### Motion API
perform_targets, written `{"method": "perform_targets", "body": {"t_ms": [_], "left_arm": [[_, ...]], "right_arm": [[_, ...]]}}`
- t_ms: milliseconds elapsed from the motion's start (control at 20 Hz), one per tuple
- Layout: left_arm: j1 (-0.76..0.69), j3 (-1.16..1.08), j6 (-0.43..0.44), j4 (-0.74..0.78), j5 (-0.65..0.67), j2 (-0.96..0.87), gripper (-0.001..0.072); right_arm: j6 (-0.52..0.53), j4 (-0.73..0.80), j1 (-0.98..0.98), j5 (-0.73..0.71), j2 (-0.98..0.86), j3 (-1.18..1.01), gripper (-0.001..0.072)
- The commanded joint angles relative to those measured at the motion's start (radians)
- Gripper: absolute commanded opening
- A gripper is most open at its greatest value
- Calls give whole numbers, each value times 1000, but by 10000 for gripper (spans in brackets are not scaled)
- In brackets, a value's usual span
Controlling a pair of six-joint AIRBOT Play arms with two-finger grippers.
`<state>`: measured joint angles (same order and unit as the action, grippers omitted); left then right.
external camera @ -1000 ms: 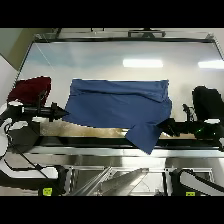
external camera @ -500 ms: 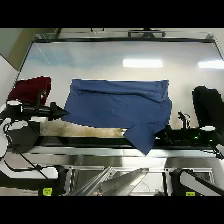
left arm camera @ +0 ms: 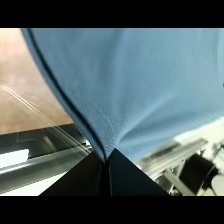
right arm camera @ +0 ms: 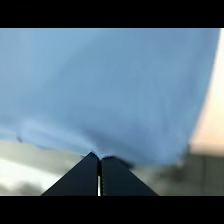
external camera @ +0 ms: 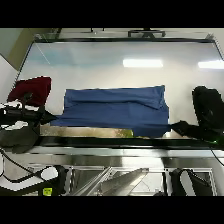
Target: Fold the shirts.
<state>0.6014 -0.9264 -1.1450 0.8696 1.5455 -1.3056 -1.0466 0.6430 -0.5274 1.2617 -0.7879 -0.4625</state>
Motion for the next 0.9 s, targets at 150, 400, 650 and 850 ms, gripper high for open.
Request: {"method": "perform_targets", "body": {"t_ms": [150, 400, 650, 850], "left_arm": [[-101, -224, -72, 23, -32, -132, 23], [-239, -475, -80, 30, -84, -371, 15], [-288, -666, -82, 30, -70, -591, 14], [-286, -846, -108, 30, 55, -679, 471]], "right_arm": [[121, -202, 179, -196, -236, -314, 18], [199, -202, 306, -341, -664, -535, 18], [240, -171, 311, -342, -916, -622, 18], [238, -23, 272, -228, -877, -708, 483]]}}
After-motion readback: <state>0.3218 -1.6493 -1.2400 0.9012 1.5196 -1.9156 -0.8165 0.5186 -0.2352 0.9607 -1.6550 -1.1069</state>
